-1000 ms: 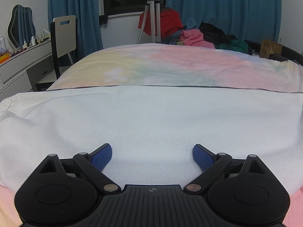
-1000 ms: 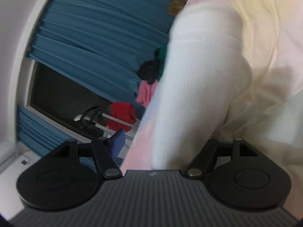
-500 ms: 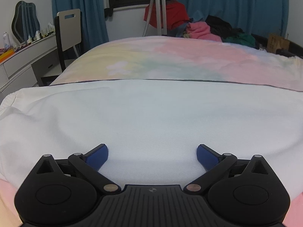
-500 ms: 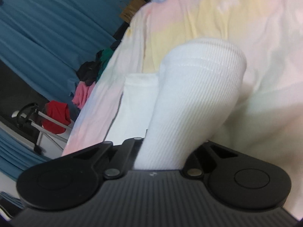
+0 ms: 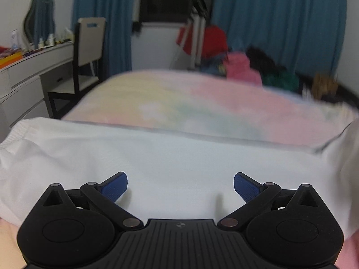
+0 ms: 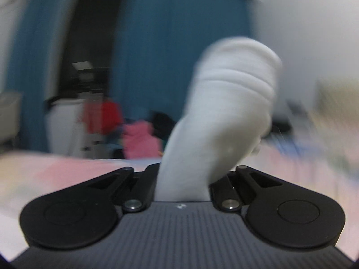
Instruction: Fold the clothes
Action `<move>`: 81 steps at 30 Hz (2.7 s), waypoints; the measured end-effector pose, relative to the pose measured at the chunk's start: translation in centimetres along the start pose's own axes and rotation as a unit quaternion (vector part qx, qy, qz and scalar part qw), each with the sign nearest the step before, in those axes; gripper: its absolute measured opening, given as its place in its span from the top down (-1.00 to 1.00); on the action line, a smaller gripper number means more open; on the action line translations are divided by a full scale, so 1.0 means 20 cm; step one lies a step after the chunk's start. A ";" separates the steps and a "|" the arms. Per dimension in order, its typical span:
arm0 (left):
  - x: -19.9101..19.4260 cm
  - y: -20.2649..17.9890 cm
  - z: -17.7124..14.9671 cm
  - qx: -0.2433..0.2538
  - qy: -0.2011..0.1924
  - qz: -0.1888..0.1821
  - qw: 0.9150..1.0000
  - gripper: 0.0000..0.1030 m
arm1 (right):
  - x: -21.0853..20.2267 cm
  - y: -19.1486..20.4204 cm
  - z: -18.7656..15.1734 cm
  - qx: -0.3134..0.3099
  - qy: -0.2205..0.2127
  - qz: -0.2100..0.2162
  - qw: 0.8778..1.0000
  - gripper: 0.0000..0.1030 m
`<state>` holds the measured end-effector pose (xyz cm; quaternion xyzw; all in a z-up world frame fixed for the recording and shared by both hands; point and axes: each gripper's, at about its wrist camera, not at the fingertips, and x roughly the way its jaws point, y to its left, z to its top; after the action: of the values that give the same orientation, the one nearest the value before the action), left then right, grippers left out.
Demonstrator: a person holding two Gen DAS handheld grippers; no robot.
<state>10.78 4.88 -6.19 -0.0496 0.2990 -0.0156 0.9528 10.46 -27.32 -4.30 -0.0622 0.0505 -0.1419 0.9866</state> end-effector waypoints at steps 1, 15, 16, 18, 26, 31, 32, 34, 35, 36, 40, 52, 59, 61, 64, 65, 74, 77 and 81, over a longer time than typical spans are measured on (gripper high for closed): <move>-0.03 0.03 0.01 -0.013 -0.010 -0.004 1.000 -0.98 | -0.04 0.13 -0.04 -0.042 -0.003 0.028 0.999 0.81; -0.13 0.25 0.01 -0.095 -0.019 -0.021 0.995 -0.98 | -0.24 0.79 -0.43 -0.297 0.058 0.212 0.929 0.80; -0.12 0.24 0.01 -0.095 -0.019 -0.023 0.995 -0.98 | -0.25 0.77 -0.40 -0.283 0.058 0.212 0.934 0.80; -0.13 0.22 0.00 -0.094 -0.020 -0.032 0.995 -0.98 | -0.24 0.75 -0.36 -0.258 0.060 0.221 0.939 0.80; -0.11 0.17 -0.02 -0.074 -0.028 -0.057 0.995 -0.98 | -0.18 0.85 -0.30 -0.240 0.116 0.256 0.929 0.67; -0.08 0.22 -0.03 -0.094 -0.019 -0.076 0.993 -0.97 | -0.28 0.67 -0.16 -0.132 0.190 0.343 0.910 -0.44; -0.07 0.23 -0.04 -0.100 -0.016 -0.081 0.992 -0.96 | -0.32 0.63 -0.14 -0.106 0.198 0.360 0.905 -0.46; -0.05 0.25 -0.04 -0.108 -0.012 -0.087 0.990 -0.94 | -0.43 0.56 -0.11 -0.062 0.202 0.386 0.898 -0.46; -0.03 0.26 -0.04 -0.111 -0.010 -0.090 0.990 -0.93 | -0.48 0.53 -0.09 -0.043 0.198 0.392 0.897 -0.46; -0.01 0.26 -0.03 -0.111 -0.008 -0.095 0.989 -0.92 | -0.49 0.50 -0.06 -0.027 0.188 0.393 0.900 -0.46; 0.14 0.19 0.02 -0.082 0.015 -0.102 0.991 -0.78 | -0.56 0.40 -0.03 0.021 0.158 0.376 0.913 -0.46; 0.63 -0.01 0.05 -0.020 0.083 -0.114 0.990 0.26 | -0.46 0.63 -0.22 -0.088 0.180 0.391 0.898 -0.46; 0.64 -0.05 0.13 -0.016 0.040 -0.144 0.989 0.45 | -0.33 0.71 -0.26 -0.089 0.198 0.393 0.893 -0.45; 0.69 -0.06 0.14 -0.018 0.053 -0.138 0.989 0.45 | -0.31 0.70 -0.26 -0.076 0.196 0.388 0.897 -0.45; 0.72 -0.08 0.09 -0.006 0.061 -0.130 0.990 0.43 | -0.30 0.72 -0.27 -0.078 0.193 0.385 0.899 -0.43; 0.71 -0.08 0.08 -0.005 0.059 -0.131 0.990 0.40 | -0.31 0.72 -0.27 -0.083 0.190 0.385 0.899 -0.36; 0.36 0.04 0.08 -0.043 0.042 -0.103 0.993 -0.25 | -0.39 0.76 -0.25 -0.132 0.163 0.386 0.898 0.34; 0.18 0.10 0.03 -0.054 0.044 -0.091 0.993 -0.28 | -0.42 0.76 -0.23 -0.152 0.145 0.374 0.904 0.59; -0.06 0.16 0.00 -0.064 0.033 -0.089 0.993 -0.31 | -0.45 0.73 -0.20 -0.163 0.122 0.364 0.909 0.69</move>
<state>9.81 8.19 -5.89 -0.1360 0.3249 -0.0826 0.9322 5.40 -11.19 -9.52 -0.1814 0.2122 0.2304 0.9322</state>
